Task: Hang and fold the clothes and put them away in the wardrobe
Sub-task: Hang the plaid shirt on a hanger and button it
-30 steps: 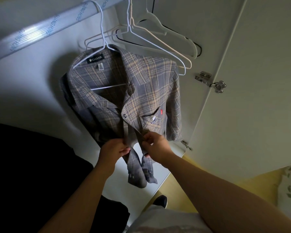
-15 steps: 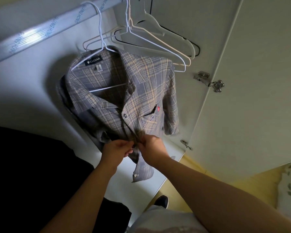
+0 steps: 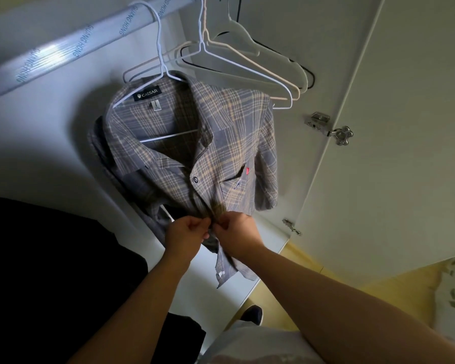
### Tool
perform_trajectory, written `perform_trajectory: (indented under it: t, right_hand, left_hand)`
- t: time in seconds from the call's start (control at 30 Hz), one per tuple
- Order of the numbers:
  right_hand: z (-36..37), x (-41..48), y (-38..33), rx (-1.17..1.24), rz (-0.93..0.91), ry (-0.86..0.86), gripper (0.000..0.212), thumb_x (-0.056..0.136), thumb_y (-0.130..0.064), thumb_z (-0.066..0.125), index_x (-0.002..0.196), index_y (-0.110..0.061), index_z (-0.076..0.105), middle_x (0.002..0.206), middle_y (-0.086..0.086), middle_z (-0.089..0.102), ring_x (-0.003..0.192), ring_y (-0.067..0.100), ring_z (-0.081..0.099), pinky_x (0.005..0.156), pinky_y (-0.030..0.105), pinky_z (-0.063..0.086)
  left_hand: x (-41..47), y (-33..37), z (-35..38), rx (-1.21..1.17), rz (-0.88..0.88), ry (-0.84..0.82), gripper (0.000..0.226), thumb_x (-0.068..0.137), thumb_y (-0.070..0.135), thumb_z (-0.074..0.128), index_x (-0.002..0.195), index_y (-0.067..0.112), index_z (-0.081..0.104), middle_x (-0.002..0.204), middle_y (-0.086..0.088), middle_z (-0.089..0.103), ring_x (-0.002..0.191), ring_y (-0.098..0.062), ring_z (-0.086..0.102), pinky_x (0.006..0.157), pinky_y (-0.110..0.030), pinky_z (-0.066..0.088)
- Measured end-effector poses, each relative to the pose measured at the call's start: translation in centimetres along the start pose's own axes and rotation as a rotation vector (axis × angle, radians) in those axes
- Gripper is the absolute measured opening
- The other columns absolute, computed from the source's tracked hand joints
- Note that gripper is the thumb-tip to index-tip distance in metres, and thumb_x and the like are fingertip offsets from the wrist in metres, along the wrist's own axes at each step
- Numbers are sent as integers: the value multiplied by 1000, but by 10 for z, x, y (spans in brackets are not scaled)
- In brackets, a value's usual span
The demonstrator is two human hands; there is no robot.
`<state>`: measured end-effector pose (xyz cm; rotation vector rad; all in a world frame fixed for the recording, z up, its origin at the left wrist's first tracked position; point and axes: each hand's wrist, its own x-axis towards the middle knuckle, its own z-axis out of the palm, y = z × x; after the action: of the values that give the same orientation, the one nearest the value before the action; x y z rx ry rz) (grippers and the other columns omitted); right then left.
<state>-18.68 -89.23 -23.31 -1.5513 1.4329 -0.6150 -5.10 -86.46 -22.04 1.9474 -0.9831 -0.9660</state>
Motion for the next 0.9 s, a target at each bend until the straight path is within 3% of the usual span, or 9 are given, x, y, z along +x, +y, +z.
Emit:
perform_trajectory:
  t: [0.13, 0.27, 0.37, 0.53, 0.67, 0.73, 0.83, 0.9]
  right_hand:
    - [-1, -4, -3, 1, -14, -44, 14, 76, -32, 63, 80, -22, 73, 66, -6, 68, 52, -12, 56, 44, 4, 36]
    - [0, -4, -5, -26, -20, -63, 20, 80, -18, 57, 82, -27, 75, 73, -8, 69, 59, 1, 56, 47, 4, 36]
    - [-1, -3, -4, -22, -15, -58, 28, 87, -13, 57, 76, -34, 71, 74, -9, 68, 62, 2, 56, 51, 5, 35]
    - [-2, -3, -5, 13, 5, -56, 29, 88, -11, 56, 71, -29, 70, 66, -6, 66, 51, -3, 55, 46, 8, 37]
    - [-4, -2, -3, 26, 30, -71, 17, 88, -16, 61, 79, -22, 74, 77, -3, 72, 68, 9, 62, 54, 11, 42]
    - [-4, -2, -1, 53, 51, -65, 13, 87, -16, 64, 82, -20, 75, 80, -1, 73, 77, 15, 66, 60, 17, 47]
    - [-4, -1, -1, 79, 82, -55, 8, 86, -17, 68, 84, -21, 75, 83, -2, 73, 75, 11, 65, 54, 10, 41]
    - [-6, 0, -2, 81, 90, -59, 9, 86, -17, 68, 81, -23, 73, 82, -2, 73, 70, 8, 61, 48, 6, 36]
  left_hand:
    - [-3, 5, -3, 88, 34, 24, 30, 96, 21, 68, 69, 7, 69, 53, 4, 63, 45, -6, 53, 55, -24, 44]
    - [-4, 8, -5, 26, 31, -30, 41, 99, 13, 62, 58, 6, 58, 41, 8, 52, 32, -3, 43, 41, -10, 34]
    - [-4, 8, -8, 18, 57, -81, 45, 100, 10, 60, 55, 12, 54, 40, 9, 51, 34, -2, 44, 42, -8, 35]
    - [2, 3, -9, 64, 82, -115, 43, 101, 12, 56, 58, 10, 57, 47, 5, 55, 43, -2, 46, 50, -12, 39]
    - [3, 4, -11, 64, 45, -180, 46, 102, 14, 55, 56, 19, 58, 51, 7, 60, 45, 0, 51, 51, -15, 40]
    - [1, 8, -12, 36, 34, -213, 39, 99, 9, 59, 61, 16, 62, 52, 8, 61, 47, 1, 54, 50, -10, 41]
    - [-3, 11, -13, -36, 9, -248, 11, 93, -3, 65, 83, 1, 68, 53, 11, 63, 47, 2, 55, 49, -9, 42]
    - [-5, 11, -13, -52, 14, -224, 5, 93, -5, 64, 93, -7, 69, 58, 7, 65, 48, 3, 58, 51, -9, 44]
